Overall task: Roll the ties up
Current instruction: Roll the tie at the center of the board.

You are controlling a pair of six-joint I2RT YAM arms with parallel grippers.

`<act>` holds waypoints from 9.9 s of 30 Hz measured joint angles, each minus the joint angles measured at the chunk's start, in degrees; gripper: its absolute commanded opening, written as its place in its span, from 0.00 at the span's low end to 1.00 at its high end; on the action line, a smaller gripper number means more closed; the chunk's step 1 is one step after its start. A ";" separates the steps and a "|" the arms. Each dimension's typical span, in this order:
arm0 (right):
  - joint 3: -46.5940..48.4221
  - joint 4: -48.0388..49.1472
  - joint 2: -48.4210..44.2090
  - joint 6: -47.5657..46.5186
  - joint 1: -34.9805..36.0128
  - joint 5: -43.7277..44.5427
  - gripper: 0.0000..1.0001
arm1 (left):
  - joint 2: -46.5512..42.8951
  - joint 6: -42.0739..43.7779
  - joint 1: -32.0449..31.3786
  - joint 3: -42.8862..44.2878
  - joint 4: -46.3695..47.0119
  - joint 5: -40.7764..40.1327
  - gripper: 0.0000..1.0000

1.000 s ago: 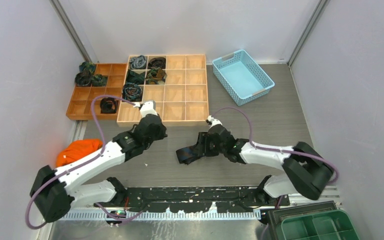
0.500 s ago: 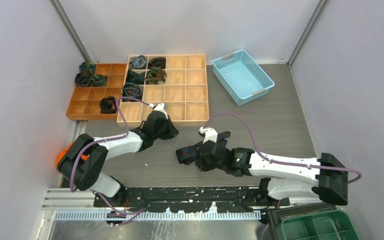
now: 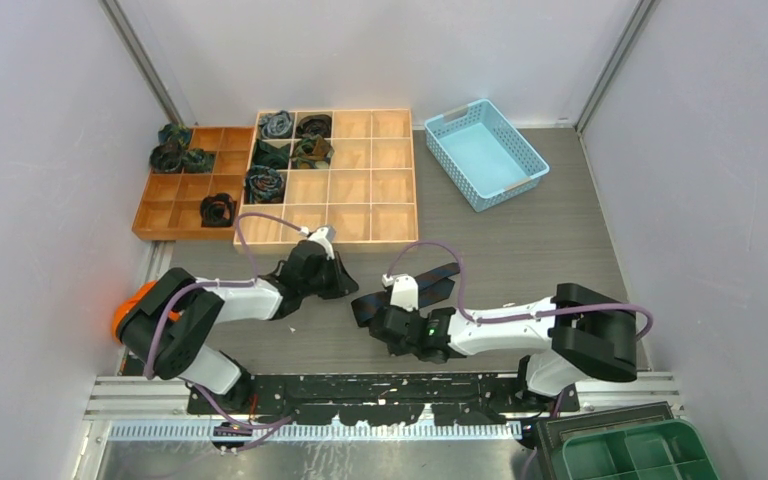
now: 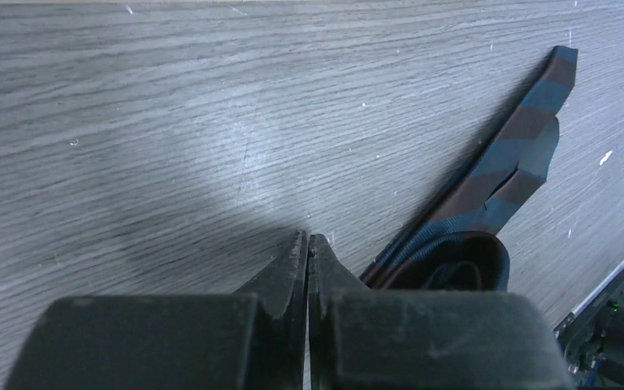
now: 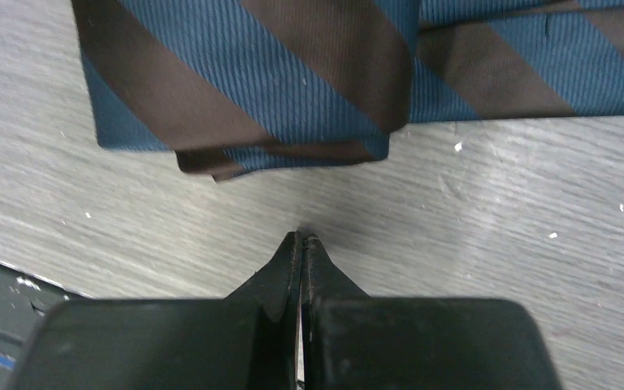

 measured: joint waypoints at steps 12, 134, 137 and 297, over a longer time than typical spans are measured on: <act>6.49 5.97 9.42 -0.81 0.02 7.13 0.01 | -0.28 -0.04 -1.14 -2.89 4.94 0.37 0.00; 5.22 33.57 14.62 -8.50 -23.43 -43.10 0.69 | -54.36 -0.11 -1.42 18.62 -56.30 -38.82 0.00; 6.19 28.02 11.15 -11.04 -23.43 -40.33 0.76 | -52.39 -0.24 -1.42 16.52 -54.12 -37.57 0.00; 22.03 9.14 13.97 -18.64 -20.70 -31.08 0.64 | -40.98 1.84 2.69 7.91 -45.83 -27.98 0.00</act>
